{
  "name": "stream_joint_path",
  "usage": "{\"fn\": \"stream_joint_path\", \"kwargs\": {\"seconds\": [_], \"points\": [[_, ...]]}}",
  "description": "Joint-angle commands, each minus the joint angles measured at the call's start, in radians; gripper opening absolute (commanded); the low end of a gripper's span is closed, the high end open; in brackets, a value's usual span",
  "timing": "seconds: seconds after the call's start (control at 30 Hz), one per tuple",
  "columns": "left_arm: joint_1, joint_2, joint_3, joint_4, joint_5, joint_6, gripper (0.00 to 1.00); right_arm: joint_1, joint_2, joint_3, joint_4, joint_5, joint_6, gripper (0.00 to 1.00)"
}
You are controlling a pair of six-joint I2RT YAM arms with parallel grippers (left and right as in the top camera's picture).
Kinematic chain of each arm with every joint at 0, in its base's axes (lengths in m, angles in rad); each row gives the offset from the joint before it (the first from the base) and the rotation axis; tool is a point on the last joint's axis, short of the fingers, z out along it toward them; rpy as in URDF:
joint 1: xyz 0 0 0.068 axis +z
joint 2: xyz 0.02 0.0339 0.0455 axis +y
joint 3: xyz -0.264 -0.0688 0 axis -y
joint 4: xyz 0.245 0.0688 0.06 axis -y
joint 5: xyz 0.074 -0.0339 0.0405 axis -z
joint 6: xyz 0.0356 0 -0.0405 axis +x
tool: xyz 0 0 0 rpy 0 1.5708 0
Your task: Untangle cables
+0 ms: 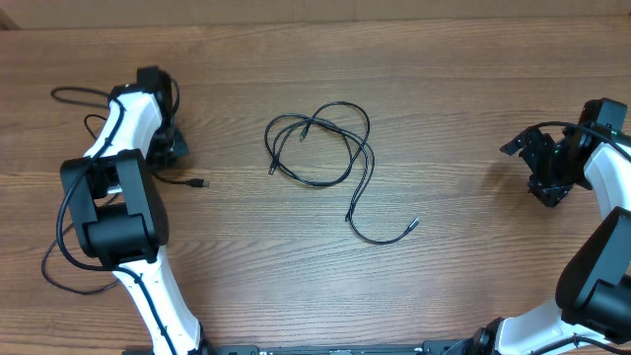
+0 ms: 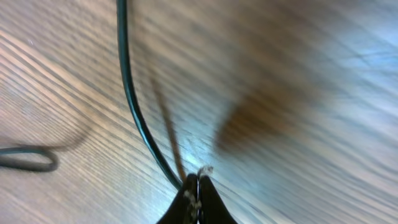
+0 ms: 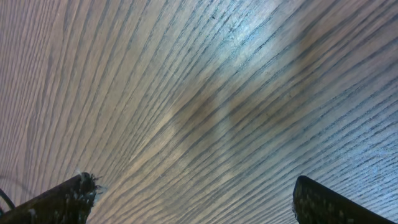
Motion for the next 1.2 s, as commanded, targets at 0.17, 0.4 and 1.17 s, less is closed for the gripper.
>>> {"fn": "stream_joint_path", "kwargs": {"seconds": [0.17,0.4,1.17], "points": [[-0.116,-0.002,0.296,-0.114,0.249,0.011,0.04,-0.001,-0.016,0.024,0.005,0.008,0.003,1.00],[-0.208,0.003,0.270,-0.129,0.321,0.011,0.07,-0.001,-0.016,0.024,0.005,0.008,0.003,1.00],[-0.498,0.003,-0.048,0.072,0.388,-0.015,0.06,-0.001,-0.016,0.024,0.005,0.008,0.003,1.00]]}}
